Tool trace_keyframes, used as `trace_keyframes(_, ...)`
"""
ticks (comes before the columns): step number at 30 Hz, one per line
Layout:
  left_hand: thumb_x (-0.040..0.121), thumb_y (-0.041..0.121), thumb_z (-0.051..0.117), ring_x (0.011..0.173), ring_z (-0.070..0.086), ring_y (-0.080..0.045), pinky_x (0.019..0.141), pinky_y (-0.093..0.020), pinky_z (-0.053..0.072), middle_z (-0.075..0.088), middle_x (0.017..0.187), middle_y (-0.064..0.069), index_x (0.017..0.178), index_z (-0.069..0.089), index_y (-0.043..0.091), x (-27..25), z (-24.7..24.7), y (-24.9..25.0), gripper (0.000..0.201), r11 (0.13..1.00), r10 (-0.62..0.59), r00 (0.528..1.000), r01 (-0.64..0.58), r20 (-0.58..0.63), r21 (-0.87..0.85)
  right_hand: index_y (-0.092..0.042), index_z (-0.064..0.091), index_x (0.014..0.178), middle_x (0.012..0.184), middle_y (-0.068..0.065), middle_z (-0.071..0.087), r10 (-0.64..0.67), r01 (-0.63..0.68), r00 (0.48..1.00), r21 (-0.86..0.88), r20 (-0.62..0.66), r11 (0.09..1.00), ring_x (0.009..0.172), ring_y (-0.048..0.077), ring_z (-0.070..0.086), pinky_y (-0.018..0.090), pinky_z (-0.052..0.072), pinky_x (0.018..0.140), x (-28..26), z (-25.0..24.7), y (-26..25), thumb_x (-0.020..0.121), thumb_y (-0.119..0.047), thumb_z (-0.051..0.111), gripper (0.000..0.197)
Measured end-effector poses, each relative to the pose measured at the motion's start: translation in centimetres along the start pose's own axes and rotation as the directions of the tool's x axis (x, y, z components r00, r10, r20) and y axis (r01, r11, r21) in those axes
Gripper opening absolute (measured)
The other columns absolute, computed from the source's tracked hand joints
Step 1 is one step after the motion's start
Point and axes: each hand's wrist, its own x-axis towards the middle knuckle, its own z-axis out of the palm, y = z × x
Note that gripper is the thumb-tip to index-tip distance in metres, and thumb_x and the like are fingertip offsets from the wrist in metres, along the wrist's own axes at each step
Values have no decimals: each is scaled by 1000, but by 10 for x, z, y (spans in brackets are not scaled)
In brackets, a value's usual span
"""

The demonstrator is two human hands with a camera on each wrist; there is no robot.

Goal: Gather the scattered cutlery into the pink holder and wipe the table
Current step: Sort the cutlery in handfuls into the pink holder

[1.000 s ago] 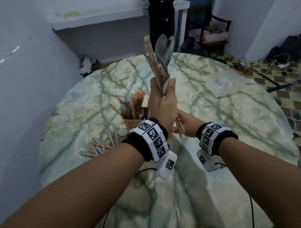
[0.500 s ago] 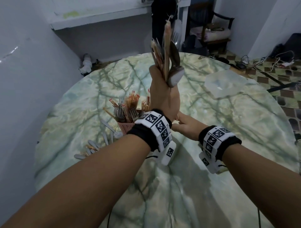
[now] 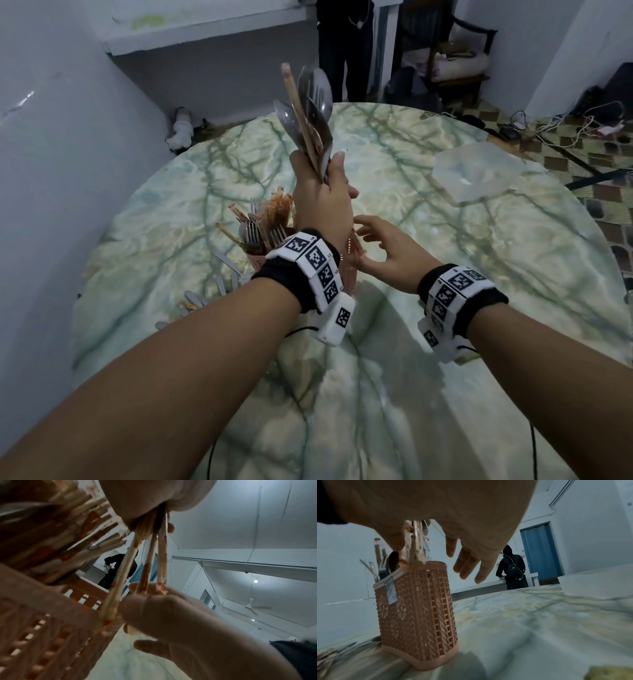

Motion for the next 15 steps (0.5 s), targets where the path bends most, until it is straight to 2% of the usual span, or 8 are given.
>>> trace_keyframes(2,103,33,54,48,61,-16,48,-43,54,59,61,-2,111,40,17,2,-1,2,23,998,56,998,-56,-13,36,-32,42,146,121,-4,53,-7,5,999,-24,-47,1000,109,4,53,27,45,97,-1,2,5,83,-59,66,72)
trace_keyframes(5,102,31,55,49,58,-19,47,-41,50,58,63,-3,112,40,13,4,-1,9,25,993,106,994,-106,9,59,-35,52,140,105,-5,51,-63,61,994,-30,-91,998,101,2,50,25,42,92,3,2,6,87,-71,46,64)
trace_keyframes(8,101,30,56,59,61,-26,53,-45,50,60,70,-5,112,40,14,1,-2,6,25,987,112,988,-123,104,105,-31,69,123,99,-8,48,-105,93,987,-102,-119,990,95,4,50,20,41,90,11,5,0,91,-67,37,57)
trace_keyframes(11,92,37,57,66,63,-27,55,-42,52,63,79,-8,107,38,17,-7,1,0,31,984,86,981,-111,176,137,-20,79,102,97,-1,52,-179,156,975,-171,-130,973,93,11,50,26,42,88,17,13,-2,91,-54,43,50)
trace_keyframes(13,86,38,56,66,62,-21,52,-30,45,62,81,-3,100,38,20,-13,1,1,30,985,31,975,-66,222,156,-16,80,97,100,5,57,-184,161,974,-169,-130,972,96,16,52,28,43,89,19,19,3,89,-49,49,46)
trace_keyframes(15,92,26,61,70,61,-15,56,-24,40,60,81,6,100,42,16,-21,7,-3,23,986,26,969,-65,245,156,-13,78,97,102,7,63,-195,176,968,-124,-158,977,97,16,54,30,45,87,21,20,0,88,-38,58,33)
